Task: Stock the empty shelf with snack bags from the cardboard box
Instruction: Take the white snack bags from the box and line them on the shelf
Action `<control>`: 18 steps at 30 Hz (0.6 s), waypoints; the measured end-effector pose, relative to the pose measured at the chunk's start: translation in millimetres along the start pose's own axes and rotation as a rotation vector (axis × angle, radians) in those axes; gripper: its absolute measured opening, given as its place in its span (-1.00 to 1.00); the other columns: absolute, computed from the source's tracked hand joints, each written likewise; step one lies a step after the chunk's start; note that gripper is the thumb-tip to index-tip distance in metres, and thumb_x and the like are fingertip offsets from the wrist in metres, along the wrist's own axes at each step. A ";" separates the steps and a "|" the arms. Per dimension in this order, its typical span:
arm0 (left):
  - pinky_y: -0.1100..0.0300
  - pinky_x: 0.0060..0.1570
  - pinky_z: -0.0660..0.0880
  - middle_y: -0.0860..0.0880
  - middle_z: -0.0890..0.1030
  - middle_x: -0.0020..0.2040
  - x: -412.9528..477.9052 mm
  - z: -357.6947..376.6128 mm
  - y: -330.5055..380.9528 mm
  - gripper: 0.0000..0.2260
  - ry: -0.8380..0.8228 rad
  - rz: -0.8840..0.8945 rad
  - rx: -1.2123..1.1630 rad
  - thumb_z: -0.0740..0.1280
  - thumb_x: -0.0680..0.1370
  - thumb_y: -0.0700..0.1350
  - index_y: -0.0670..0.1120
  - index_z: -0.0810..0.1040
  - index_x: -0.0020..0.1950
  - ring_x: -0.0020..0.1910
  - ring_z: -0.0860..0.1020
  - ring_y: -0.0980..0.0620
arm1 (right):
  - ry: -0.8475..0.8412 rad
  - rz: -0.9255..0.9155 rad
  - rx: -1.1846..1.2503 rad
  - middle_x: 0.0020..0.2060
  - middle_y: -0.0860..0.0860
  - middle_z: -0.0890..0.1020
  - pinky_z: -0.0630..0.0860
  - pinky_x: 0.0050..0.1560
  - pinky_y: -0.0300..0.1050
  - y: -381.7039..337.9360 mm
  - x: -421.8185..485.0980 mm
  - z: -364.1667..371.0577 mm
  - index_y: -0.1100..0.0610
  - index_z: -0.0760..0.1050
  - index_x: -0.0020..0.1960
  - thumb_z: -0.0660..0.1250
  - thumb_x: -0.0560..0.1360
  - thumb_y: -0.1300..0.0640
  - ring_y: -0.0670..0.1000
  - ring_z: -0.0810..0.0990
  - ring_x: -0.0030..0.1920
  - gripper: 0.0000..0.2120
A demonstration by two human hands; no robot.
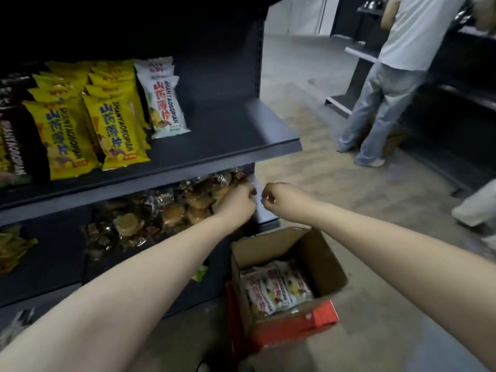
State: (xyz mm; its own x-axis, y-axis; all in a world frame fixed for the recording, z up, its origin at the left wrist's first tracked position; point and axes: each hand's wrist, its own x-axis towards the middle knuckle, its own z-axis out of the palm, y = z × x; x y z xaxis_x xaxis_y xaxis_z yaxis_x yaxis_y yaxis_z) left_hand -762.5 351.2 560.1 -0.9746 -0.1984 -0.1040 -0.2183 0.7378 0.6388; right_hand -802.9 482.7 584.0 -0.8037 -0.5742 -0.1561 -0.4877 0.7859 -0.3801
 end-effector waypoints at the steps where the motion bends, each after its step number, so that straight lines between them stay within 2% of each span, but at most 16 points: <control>1: 0.15 -0.27 0.31 -0.13 0.50 -0.21 -2.0 14.1 -2.7 -0.88 -0.055 -0.005 -0.002 0.14 0.53 -0.25 -0.12 0.43 -0.17 -0.21 0.48 -0.10 | -0.034 0.023 -0.028 -0.04 0.12 0.60 0.54 -0.02 0.04 11.7 -5.5 11.5 0.20 0.52 0.04 0.19 0.57 0.05 0.15 0.56 -0.05 -0.76; 3: 0.13 -0.23 0.30 -0.18 0.49 -0.19 -7.0 39.3 -8.0 -0.87 -0.161 -0.010 0.006 0.14 0.52 -0.28 -0.15 0.44 -0.17 -0.18 0.48 -0.09 | -0.077 0.096 -0.065 0.04 0.12 0.60 0.52 0.02 0.04 35.7 -13.3 33.8 0.16 0.49 0.08 0.18 0.55 0.01 0.18 0.57 0.02 -0.73; 5: 0.15 -0.22 0.34 -0.16 0.52 -0.16 -12.7 59.6 -12.8 -0.85 -0.263 -0.037 0.019 0.15 0.55 -0.26 -0.16 0.50 -0.10 -0.13 0.50 -0.10 | -0.112 0.158 -0.060 0.02 0.13 0.59 0.52 -0.04 0.02 56.5 -19.7 51.3 0.15 0.47 0.06 0.17 0.55 -0.01 0.19 0.57 0.01 -0.74; 6: 0.17 -0.26 0.35 -0.12 0.53 -0.16 -14.9 68.5 -14.4 -0.85 -0.306 -0.057 0.017 0.15 0.57 -0.24 -0.15 0.51 -0.07 -0.11 0.50 -0.10 | -0.130 0.179 -0.049 0.01 0.13 0.59 0.52 -0.06 0.01 65.9 -22.6 58.7 0.15 0.46 0.05 0.16 0.55 -0.01 0.18 0.57 0.00 -0.75; 9: 0.34 -0.41 0.26 -0.03 0.47 -0.22 -16.9 96.2 -21.5 -0.83 -0.385 -0.128 0.002 0.15 0.59 -0.20 -0.07 0.42 -0.18 -0.15 0.47 -0.01 | -0.174 0.199 -0.048 0.01 0.11 0.57 0.50 -0.07 0.01 91.6 -28.0 79.4 0.17 0.42 0.00 0.15 0.56 0.01 0.16 0.55 0.03 -0.78; 11: 0.40 -0.44 0.26 -0.05 0.46 -0.20 -15.4 115.7 -26.2 -0.80 -0.396 -0.190 0.014 0.13 0.60 -0.22 -0.07 0.40 -0.21 -0.20 0.43 0.04 | -0.208 0.225 -0.038 0.02 0.12 0.57 0.47 -0.11 0.01 108.0 -28.5 95.4 0.15 0.37 -0.05 0.14 0.56 0.01 0.17 0.54 0.01 -0.81; 13: 0.27 -0.28 0.42 -0.17 0.53 -0.14 -13.4 135.4 -32.8 -0.81 -0.424 -0.312 -0.032 0.13 0.60 -0.19 -0.12 0.48 -0.15 -0.15 0.51 -0.02 | -0.237 0.261 -0.026 0.01 0.11 0.57 0.45 -0.15 -0.01 120.9 -28.2 111.5 0.16 0.40 -0.01 0.14 0.57 0.01 0.17 0.53 -0.02 -0.79; 15: 0.10 -0.02 0.50 -0.25 0.56 0.07 -10.3 157.4 -44.8 -0.76 -0.401 -0.429 -0.107 0.17 0.61 -0.13 -0.24 0.51 0.13 0.03 0.56 -0.13 | -0.271 0.281 -0.013 0.01 0.12 0.56 0.43 -0.16 -0.02 133.1 -26.1 127.9 0.18 0.42 0.06 0.14 0.58 0.01 0.17 0.53 0.00 -0.75; 18: 0.12 0.04 0.52 -0.23 0.56 0.12 5.2 200.8 -79.3 -0.67 -0.356 -0.623 -0.259 0.26 0.55 -0.04 -0.21 0.49 0.23 0.05 0.56 -0.17 | -0.337 0.302 0.015 0.01 0.14 0.54 0.46 -0.11 0.02 152.6 -19.9 154.6 0.18 0.37 0.01 0.18 0.57 0.03 0.19 0.53 0.01 -0.80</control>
State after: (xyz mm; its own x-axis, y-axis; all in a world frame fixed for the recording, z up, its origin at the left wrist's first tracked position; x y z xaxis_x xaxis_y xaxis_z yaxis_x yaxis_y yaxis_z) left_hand -760.3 421.2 355.8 -0.6416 -0.2759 -0.7157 -0.7576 0.3738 0.5351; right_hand -808.7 578.5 388.2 -0.7520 -0.3638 -0.5496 -0.2412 0.9279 -0.2842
